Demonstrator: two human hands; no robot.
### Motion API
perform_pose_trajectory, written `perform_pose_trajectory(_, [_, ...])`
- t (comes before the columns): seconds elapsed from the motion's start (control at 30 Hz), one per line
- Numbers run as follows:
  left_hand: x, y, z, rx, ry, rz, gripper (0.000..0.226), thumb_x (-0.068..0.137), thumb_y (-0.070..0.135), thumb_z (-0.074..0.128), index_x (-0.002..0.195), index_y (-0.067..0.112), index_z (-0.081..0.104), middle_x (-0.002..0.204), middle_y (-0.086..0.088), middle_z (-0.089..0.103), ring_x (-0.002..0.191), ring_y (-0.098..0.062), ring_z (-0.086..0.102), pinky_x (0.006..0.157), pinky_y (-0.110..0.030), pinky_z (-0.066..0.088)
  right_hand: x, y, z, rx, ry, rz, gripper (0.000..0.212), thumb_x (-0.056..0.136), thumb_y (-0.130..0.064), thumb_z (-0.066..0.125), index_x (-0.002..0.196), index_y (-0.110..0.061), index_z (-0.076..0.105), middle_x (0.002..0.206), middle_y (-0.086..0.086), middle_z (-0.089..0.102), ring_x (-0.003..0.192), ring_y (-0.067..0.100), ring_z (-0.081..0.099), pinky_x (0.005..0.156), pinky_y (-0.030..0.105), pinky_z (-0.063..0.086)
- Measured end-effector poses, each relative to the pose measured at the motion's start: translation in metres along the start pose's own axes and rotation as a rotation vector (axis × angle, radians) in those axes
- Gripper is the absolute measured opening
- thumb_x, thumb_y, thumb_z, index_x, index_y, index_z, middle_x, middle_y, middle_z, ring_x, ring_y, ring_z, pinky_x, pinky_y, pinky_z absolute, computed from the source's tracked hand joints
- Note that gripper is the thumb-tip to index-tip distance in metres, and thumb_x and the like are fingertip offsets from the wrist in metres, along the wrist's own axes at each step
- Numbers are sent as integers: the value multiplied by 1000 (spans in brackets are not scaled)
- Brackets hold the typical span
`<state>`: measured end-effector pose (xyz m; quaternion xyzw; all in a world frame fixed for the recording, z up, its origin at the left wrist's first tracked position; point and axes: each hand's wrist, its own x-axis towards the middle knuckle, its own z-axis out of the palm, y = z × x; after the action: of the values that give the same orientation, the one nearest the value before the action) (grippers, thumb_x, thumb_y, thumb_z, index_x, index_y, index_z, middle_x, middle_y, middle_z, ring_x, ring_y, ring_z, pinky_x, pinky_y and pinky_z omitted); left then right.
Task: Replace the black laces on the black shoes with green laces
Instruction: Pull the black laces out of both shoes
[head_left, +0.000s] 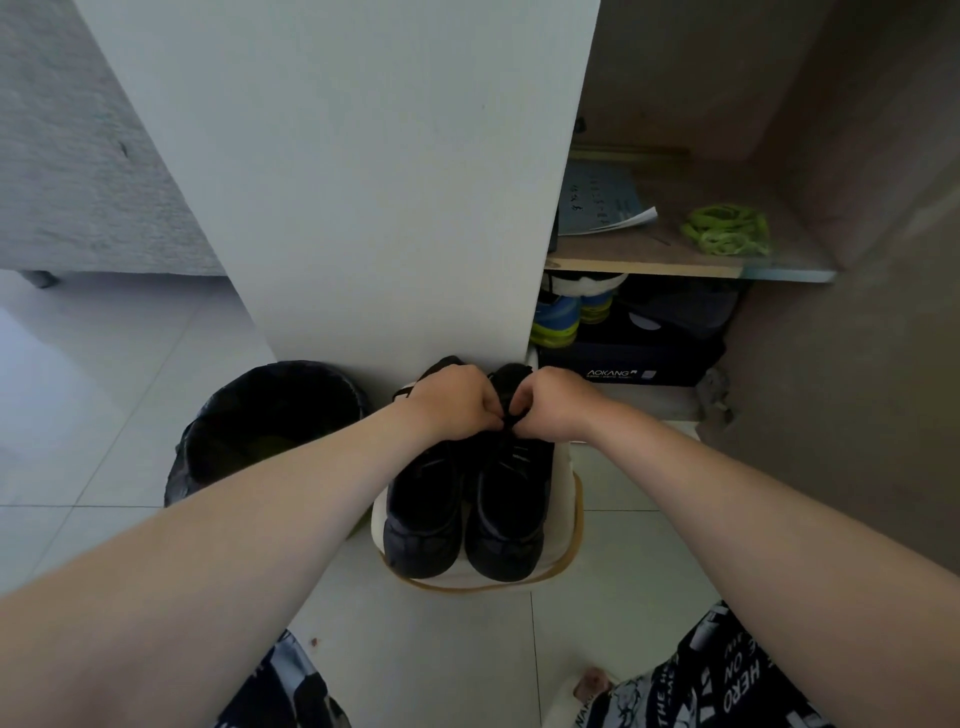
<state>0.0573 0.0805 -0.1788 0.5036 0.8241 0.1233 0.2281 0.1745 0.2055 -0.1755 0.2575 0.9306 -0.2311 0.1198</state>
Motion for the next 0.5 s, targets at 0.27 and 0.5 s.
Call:
perform_pose_trajectory(0.27, [-3,-4,2,-83,79,26,12,86,34,69,94,31,78,87,16,67,86,-6,61,73,-20,41,2,1,2,-20,21,-71,10,83,-30,70,77,-37,66,89,-12,67,90,15,64,71,28,48])
perform_pose_trajectory(0.5, [-3,2,5,47,57,26,26,99,29,44,109,13,61,111,-7,65,102,-28,61,79,-32,43,6,6,0,122,106,-78,12,83,-25,73,84,-34,66,94,-12,66,95,15,65,83,32,54])
